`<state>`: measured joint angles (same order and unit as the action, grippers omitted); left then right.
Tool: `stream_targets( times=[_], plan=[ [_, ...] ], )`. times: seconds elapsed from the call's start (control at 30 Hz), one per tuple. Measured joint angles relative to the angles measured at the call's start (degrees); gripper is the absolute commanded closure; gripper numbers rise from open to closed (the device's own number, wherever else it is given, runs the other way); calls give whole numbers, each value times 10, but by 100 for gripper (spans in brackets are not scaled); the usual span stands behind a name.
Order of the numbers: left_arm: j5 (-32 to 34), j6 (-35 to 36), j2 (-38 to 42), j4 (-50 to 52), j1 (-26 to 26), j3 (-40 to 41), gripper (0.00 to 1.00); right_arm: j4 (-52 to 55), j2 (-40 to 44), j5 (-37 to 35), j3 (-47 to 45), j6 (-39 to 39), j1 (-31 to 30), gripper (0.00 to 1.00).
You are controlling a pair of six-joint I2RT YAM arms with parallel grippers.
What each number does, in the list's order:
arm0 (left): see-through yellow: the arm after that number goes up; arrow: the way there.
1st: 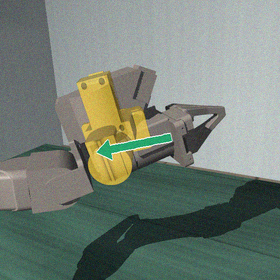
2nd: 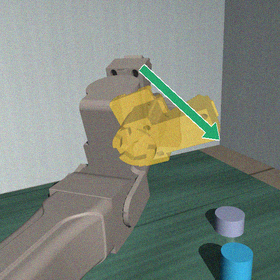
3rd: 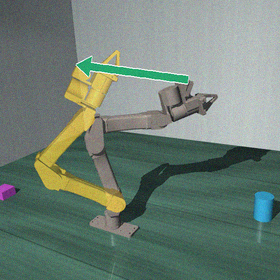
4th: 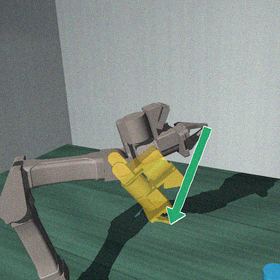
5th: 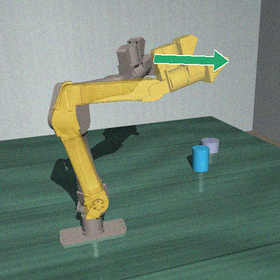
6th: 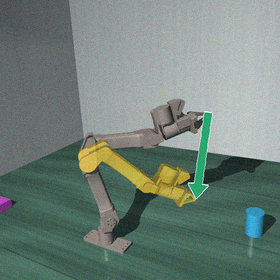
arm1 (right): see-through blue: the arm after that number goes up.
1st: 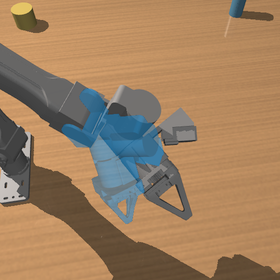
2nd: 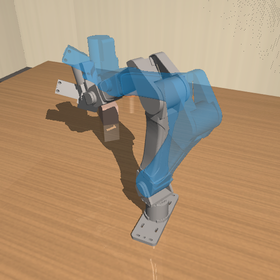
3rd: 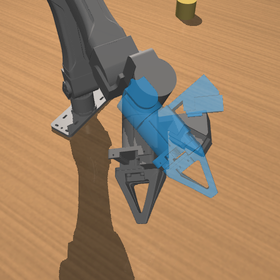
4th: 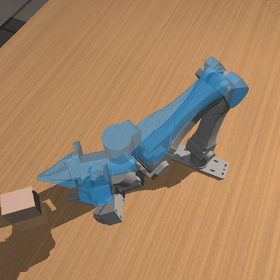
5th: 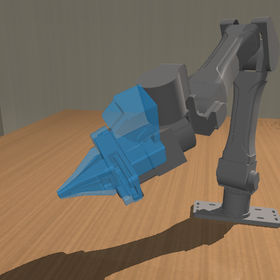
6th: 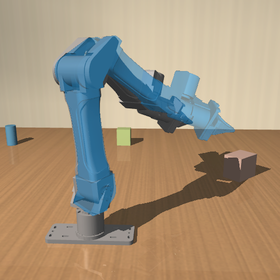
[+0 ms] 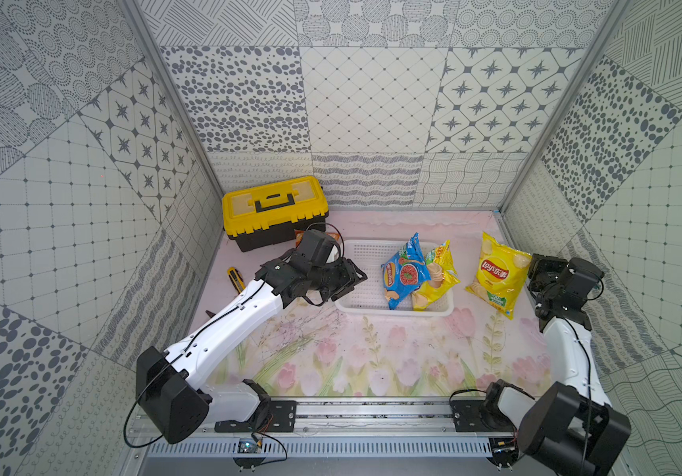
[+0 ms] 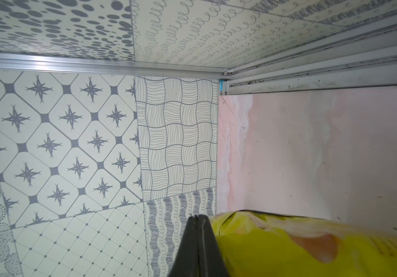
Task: Put the potato chips into the basket
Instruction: Pick up the potato chip from the center of the board.
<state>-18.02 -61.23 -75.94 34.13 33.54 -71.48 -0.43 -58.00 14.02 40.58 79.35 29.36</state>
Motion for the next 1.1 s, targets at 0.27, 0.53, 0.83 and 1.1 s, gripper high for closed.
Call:
stream_targets(
  times=[0.27, 0.53, 0.83, 1.1],
  plan=[
    [-14, 8, 0, 0, 0, -3, 47, 140, 160, -26, -3, -1, 0, 100],
    [-24, 14, 0, 0, 0, -3, 47, 266, 245, -26, 16, -2, 0, 100],
    [-28, 15, 3, 0, 0, 0, 47, 387, 331, -27, 87, -2, 0, 100],
    [-31, 15, 7, 0, 0, 0, 48, 487, 376, -25, 127, 9, 0, 100]
  ],
)
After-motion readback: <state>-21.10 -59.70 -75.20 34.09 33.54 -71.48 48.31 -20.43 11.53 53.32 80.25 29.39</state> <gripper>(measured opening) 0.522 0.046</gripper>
